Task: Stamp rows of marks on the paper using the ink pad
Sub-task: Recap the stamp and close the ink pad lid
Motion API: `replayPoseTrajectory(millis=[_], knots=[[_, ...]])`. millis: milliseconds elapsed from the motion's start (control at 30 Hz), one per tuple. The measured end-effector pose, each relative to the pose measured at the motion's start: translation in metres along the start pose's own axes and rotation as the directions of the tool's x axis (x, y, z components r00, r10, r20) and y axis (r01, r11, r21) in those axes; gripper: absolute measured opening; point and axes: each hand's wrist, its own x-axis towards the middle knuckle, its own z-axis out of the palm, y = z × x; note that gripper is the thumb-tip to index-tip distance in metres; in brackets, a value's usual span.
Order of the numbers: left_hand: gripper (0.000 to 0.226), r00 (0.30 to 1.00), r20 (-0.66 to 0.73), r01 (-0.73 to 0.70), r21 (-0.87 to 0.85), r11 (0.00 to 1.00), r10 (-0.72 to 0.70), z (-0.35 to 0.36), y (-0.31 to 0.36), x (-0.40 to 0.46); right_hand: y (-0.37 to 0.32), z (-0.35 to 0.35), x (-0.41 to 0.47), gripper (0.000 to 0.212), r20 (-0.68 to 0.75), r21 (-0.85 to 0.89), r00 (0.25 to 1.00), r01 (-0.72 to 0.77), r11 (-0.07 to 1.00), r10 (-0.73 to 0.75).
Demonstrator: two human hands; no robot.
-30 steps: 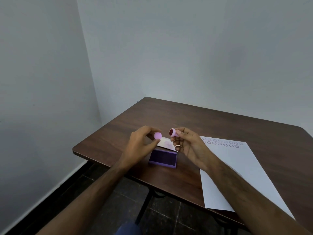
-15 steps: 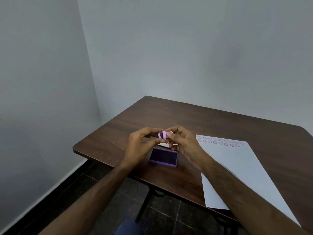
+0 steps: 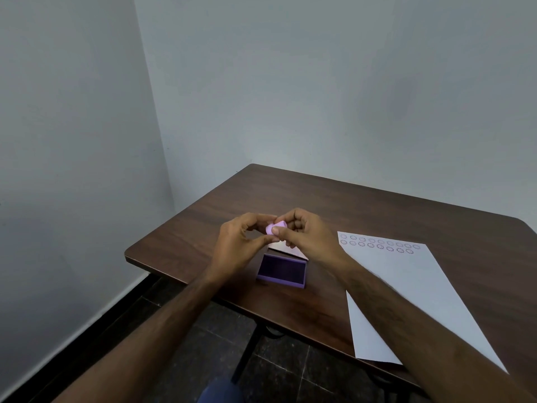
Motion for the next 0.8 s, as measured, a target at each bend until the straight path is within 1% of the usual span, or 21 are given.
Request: replayPoseTrajectory(millis=[67,100,167,200,233,300,333,400,533,567,600,633,667,700,733,767,800], knots=[[0.031,0.995,0.06,0.081,-0.007,0.997,-0.081,-0.001,-0.007,0.006,-0.005,-0.005,0.009,0.028,0.052,0.005,0.997,-0.052,0.999,0.052],[0.027,0.986,0.089,0.143,-0.012,0.99,-0.141,-0.003,-0.012,0.009,-0.006,-0.009,0.013,0.032,0.05,0.028,0.995,-0.091,0.995,0.09],[0.02,0.948,0.124,0.295,-0.002,0.955,-0.293,-0.006,-0.026,0.012,-0.004,-0.019,0.02,0.031,-0.013,0.036,0.987,-0.158,0.987,0.159],[0.021,0.923,0.125,0.363,0.04,0.931,-0.365,-0.007,-0.034,0.013,-0.001,-0.025,0.022,0.028,-0.053,-0.006,0.983,-0.176,0.984,0.175],[0.025,0.9,0.116,0.406,0.122,0.906,-0.419,-0.008,-0.043,0.013,0.005,-0.03,0.023,0.024,-0.081,-0.07,0.98,-0.187,0.98,0.181],[0.035,0.87,0.118,0.425,0.316,0.848,-0.479,-0.007,-0.056,0.014,0.016,-0.037,0.023,0.015,-0.091,-0.198,0.978,-0.204,0.959,0.189],[0.036,0.863,0.127,0.417,0.366,0.832,-0.489,-0.007,-0.061,0.015,0.022,-0.04,0.023,0.01,-0.091,-0.247,0.976,-0.217,0.944,0.2],[0.034,0.866,0.141,0.398,0.387,0.832,-0.48,-0.005,-0.067,0.016,0.03,-0.044,0.022,0.004,-0.101,-0.331,0.97,-0.242,0.912,0.221],[0.031,0.868,0.171,0.352,0.449,0.821,-0.465,-0.005,-0.069,0.014,0.036,-0.049,0.02,0.004,-0.117,-0.452,0.963,-0.269,0.85,0.243],[0.031,0.888,0.167,0.306,0.479,0.823,-0.428,-0.005,-0.067,0.013,0.037,-0.05,0.019,0.003,-0.118,-0.478,0.963,-0.271,0.836,0.244],[0.033,0.923,0.164,0.224,0.505,0.834,-0.347,-0.005,-0.063,0.013,0.038,-0.051,0.019,0.002,-0.118,-0.492,0.961,-0.276,0.825,0.252],[0.034,0.958,0.173,0.112,0.51,0.853,-0.229,-0.005,-0.056,0.014,0.037,-0.052,0.019,0.002,-0.114,-0.499,0.958,-0.285,0.819,0.263],[0.032,0.973,0.204,-0.004,0.488,0.873,-0.11,-0.003,-0.048,0.017,0.037,-0.052,0.019,0.005,-0.109,-0.501,0.954,-0.295,0.814,0.279],[0.03,0.965,0.261,-0.09,0.449,0.889,-0.034,0.001,-0.04,0.02,0.037,-0.052,0.019,0.008,-0.102,-0.495,0.95,-0.307,0.813,0.296],[0.03,0.945,0.326,-0.134,0.417,0.899,-0.01,0.005,-0.031,0.023,0.037,-0.052,0.018,0.011,-0.094,-0.482,0.945,-0.32,0.816,0.315],[0.032,0.92,0.389,-0.13,0.407,0.904,-0.043,0.011,-0.024,0.027,0.036,-0.051,0.017,0.013,-0.085,-0.464,0.939,-0.332,0.821,0.332],[0.035,0.888,0.445,-0.095,0.42,0.903,-0.114,0.016,-0.017,0.03,0.035,-0.049,0.017,0.015,-0.074,-0.448,0.935,-0.342,0.826,0.346]])
